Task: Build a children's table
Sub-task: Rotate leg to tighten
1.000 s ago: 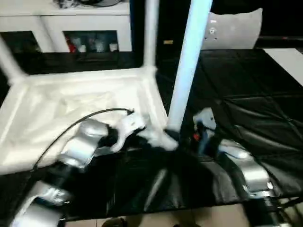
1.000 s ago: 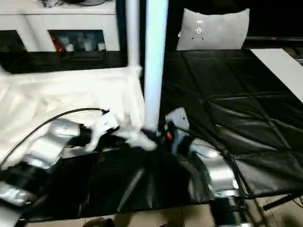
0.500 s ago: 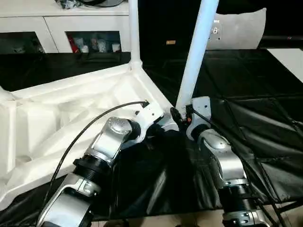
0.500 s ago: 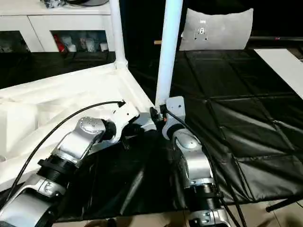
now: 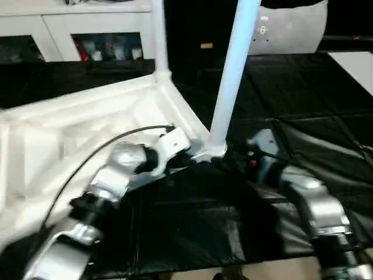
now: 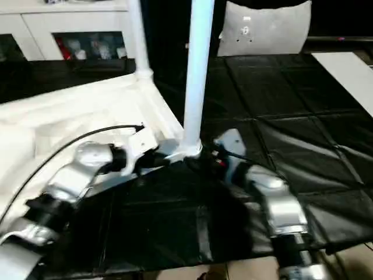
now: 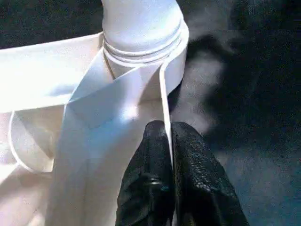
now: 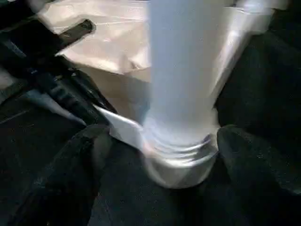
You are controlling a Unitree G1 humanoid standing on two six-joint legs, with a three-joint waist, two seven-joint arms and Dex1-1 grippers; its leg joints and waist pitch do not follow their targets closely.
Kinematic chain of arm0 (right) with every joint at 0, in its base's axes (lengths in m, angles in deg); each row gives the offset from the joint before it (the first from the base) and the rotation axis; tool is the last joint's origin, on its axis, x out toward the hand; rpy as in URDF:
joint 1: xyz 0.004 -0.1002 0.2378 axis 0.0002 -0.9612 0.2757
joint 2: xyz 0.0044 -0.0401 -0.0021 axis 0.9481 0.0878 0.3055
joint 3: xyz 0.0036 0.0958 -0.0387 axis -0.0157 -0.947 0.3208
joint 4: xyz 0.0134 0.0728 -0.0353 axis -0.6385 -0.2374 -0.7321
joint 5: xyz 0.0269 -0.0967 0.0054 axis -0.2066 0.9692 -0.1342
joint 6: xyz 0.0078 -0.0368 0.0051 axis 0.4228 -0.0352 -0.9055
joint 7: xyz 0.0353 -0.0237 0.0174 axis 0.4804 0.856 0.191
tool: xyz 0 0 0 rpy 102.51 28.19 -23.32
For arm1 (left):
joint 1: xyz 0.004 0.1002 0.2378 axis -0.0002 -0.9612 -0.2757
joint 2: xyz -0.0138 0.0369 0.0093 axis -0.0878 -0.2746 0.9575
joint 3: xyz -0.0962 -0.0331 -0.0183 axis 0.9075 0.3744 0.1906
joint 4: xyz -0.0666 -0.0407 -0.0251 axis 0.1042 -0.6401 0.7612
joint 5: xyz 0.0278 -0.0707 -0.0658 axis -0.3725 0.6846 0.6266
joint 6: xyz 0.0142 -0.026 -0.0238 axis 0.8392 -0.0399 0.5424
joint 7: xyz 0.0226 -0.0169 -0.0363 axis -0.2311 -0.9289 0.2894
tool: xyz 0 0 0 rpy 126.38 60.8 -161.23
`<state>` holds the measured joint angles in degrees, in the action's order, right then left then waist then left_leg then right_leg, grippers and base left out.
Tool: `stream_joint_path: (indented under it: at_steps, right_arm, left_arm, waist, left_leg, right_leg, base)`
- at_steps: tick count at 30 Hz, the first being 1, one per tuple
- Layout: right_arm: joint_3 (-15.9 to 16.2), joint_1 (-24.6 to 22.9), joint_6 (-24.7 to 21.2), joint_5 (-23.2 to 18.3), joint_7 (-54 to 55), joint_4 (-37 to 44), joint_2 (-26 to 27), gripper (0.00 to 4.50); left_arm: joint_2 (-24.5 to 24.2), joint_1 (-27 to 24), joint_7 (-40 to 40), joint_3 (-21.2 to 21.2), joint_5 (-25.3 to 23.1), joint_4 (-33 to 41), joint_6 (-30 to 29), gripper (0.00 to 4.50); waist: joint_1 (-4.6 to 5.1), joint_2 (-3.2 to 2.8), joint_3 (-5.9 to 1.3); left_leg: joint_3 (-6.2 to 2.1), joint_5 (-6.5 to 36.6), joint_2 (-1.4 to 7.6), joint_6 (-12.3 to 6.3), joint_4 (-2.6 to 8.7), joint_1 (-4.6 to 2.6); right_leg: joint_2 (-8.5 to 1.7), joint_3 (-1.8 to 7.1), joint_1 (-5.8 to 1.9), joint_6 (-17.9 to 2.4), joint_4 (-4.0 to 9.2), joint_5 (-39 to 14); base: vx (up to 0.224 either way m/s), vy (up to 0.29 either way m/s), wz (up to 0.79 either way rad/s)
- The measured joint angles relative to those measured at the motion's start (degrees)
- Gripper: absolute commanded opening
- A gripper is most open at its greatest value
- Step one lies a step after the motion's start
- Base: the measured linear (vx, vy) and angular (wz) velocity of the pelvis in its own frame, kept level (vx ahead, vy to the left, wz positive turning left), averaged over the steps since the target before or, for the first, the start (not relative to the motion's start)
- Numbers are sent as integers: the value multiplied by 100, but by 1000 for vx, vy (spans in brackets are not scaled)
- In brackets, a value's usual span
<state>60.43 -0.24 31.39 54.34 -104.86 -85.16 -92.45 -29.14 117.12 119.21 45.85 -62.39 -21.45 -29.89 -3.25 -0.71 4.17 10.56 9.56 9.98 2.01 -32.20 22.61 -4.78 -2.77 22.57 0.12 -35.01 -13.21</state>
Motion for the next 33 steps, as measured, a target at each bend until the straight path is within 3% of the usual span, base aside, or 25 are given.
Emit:
stream_joint_path:
  at_steps: [4, 7, 15, 16, 18, 21, 33]
  right_arm:
    - [-20, 229, 84, -356, -1314, -140, -622, 399]
    - [94, 350, 301, -414, -1946, -295, -780, 399]
    - [754, 506, 524, -441, -3210, -514, -865, 399]
    - [818, 548, 515, -447, -3337, -533, -848, 374]
    - [929, 641, 507, -457, -3481, -596, -769, 374]
    - [1073, 681, 512, -474, -3627, -688, -604, 337]
    - [1563, 876, 255, -629, -3836, -961, -502, 255]
  left_arm:
    - [-402, -103, 1061, -78, 341, 15, 341, 0]
    - [-575, -107, 1579, -212, 426, 10, 509, 0]
    - [-887, 15, 2652, -528, 515, -43, 771, 0]
    - [-881, 47, 2728, -562, 517, -57, 810, 0]
    - [-847, 114, 2823, -642, 518, -93, 830, 0]
    - [-793, 153, 2905, -735, 540, -89, 867, 0]
    - [-811, 236, 2925, -877, 575, -114, 960, 0]
  waist:
    - [-90, 1, 0]
    - [-188, 2, 0]
    - [-230, 16, 9]
    - [-236, 19, 10]
    - [-258, 28, 16]
    - [-329, 45, 26]
    - [-379, 62, 29]
  left_leg:
    - [-1, 0, 11, 0, -46, 37]
    - [0, 2, 13, -6, -85, 41]
    - [29, 4, 6, -8, -138, 40]
    - [38, 2, 6, -11, -140, 40]
    - [58, -5, 6, -22, -142, 38]
    - [77, -7, 6, -27, -147, 39]
    - [79, -5, 6, -30, -149, 41]
  right_leg:
    - [3, -6, 22, -4, -23, -2]
    - [0, -2, 18, -16, -38, 5]
    - [-31, 6, 12, -42, -86, 21]
    - [-36, 6, 12, -43, -91, 22]
    - [-47, 8, 13, -43, -100, 22]
    - [-54, 12, 12, -47, -101, 24]
    - [-55, 11, 13, -49, -103, 25]
  base:
    - [0, 0, 0]
    - [0, 0, 0]
    - [0, 0, 0]
    - [0, 0, 0]
    - [0, 0, 0]
    - [0, 0, 0]
    - [0, 0, 0]
